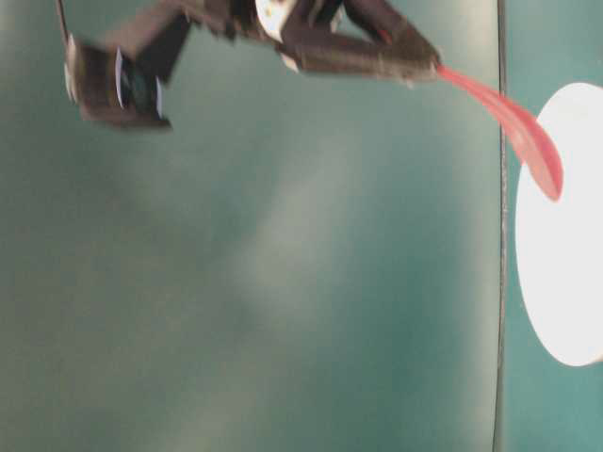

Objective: Grip the spoon and scoop the red block from the bowl with right arm.
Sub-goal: 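Lower the spoon bowl into the white bowl beside the red cube, then drag the spoon under the red cube to scoop it, then raise the spoon with the red cube above the bowl, then hold the spoon with the red cube steady above the bowl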

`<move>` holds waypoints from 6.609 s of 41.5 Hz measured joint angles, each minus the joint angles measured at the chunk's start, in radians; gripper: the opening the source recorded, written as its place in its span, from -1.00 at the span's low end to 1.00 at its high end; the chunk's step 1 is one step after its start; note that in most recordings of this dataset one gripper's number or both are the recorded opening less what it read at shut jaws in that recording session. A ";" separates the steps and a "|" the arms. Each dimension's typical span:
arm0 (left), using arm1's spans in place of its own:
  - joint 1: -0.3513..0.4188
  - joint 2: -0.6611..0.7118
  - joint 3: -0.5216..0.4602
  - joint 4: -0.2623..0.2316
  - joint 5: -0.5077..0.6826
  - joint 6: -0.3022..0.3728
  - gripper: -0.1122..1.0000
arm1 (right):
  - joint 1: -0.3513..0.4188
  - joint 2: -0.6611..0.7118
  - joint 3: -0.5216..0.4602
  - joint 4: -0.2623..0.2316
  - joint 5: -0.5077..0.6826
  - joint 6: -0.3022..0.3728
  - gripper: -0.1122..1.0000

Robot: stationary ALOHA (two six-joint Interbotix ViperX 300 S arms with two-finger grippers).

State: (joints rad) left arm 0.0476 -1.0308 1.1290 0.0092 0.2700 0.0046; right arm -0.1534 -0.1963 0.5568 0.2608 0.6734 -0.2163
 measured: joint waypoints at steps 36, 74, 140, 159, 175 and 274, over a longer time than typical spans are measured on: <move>0.000 -0.002 0.000 0.000 -0.002 0.002 -0.80 | -0.021 0.175 -0.133 -0.066 0.166 -0.002 -0.37; 0.000 0.000 0.000 0.000 -0.002 0.002 -0.80 | -0.006 0.307 -0.282 -0.066 0.155 -0.014 -0.37; 0.000 -0.002 0.000 0.002 -0.002 0.002 -0.80 | 0.003 0.247 -0.207 -0.046 -0.057 0.005 -0.37; 0.000 0.000 0.002 0.000 -0.002 0.000 -0.80 | 0.009 0.233 -0.106 -0.012 -0.206 0.006 -0.37; 0.000 -0.002 0.000 0.000 0.000 0.000 -0.80 | 0.017 0.146 0.037 -0.008 -0.373 0.008 -0.37; 0.000 -0.005 0.000 0.000 0.020 -0.020 -0.80 | 0.120 -0.173 0.348 0.003 -0.879 0.146 -0.37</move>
State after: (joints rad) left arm 0.0476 -1.0354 1.1290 0.0092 0.2899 -0.0153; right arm -0.0337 -0.3697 0.9050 0.2638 -0.2056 -0.0706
